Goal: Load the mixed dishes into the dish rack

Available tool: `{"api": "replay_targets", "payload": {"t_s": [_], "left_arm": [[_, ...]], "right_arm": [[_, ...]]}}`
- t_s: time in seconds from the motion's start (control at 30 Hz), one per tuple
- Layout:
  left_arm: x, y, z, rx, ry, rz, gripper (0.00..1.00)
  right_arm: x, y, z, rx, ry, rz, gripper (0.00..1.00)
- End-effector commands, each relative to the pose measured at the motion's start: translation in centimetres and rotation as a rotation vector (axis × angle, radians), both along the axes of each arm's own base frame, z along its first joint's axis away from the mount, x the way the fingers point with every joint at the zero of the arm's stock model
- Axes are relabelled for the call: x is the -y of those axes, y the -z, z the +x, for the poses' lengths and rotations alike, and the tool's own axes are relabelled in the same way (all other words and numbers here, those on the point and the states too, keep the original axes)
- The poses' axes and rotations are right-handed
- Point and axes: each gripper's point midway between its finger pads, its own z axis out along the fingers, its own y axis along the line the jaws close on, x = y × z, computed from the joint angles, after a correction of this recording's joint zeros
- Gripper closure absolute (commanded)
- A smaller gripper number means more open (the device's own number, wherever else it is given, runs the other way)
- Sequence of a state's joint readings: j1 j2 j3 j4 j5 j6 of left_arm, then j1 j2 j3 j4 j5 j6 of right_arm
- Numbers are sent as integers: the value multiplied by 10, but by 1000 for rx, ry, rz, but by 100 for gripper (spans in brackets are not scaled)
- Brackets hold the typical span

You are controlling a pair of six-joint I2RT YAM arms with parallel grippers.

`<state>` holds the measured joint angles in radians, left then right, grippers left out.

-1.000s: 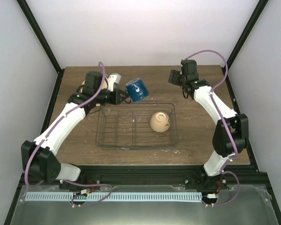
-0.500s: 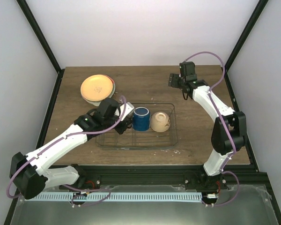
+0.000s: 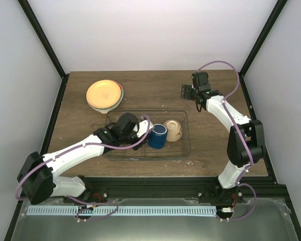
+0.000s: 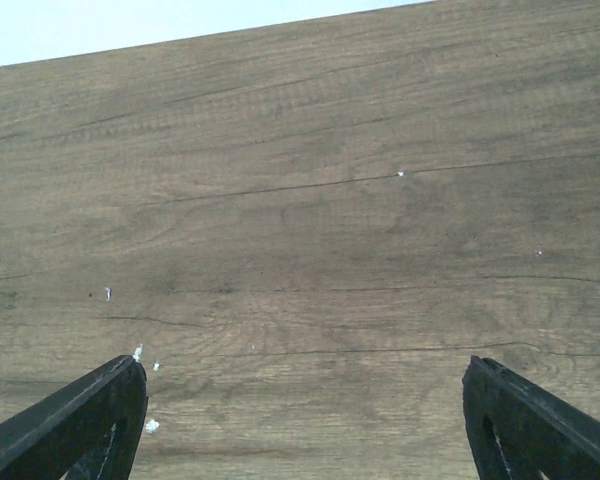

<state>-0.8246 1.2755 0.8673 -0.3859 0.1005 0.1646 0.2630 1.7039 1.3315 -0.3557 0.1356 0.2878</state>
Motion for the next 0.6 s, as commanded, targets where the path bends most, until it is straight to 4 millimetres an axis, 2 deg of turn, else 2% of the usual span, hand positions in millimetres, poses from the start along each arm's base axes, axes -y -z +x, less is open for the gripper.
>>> {"api": "replay_targets", "payload": {"t_s": [0.0, 0.43, 0.57], "left_arm": [[29, -29, 13, 106, 57, -123, 100], [53, -3, -5, 10, 201, -131, 100], [57, 4, -3, 0, 203, -127, 100]], "right_arm": [[6, -17, 0, 49, 6, -7, 12], [10, -14, 2, 42, 10, -23, 12], [11, -11, 2, 36, 12, -23, 12]]}}
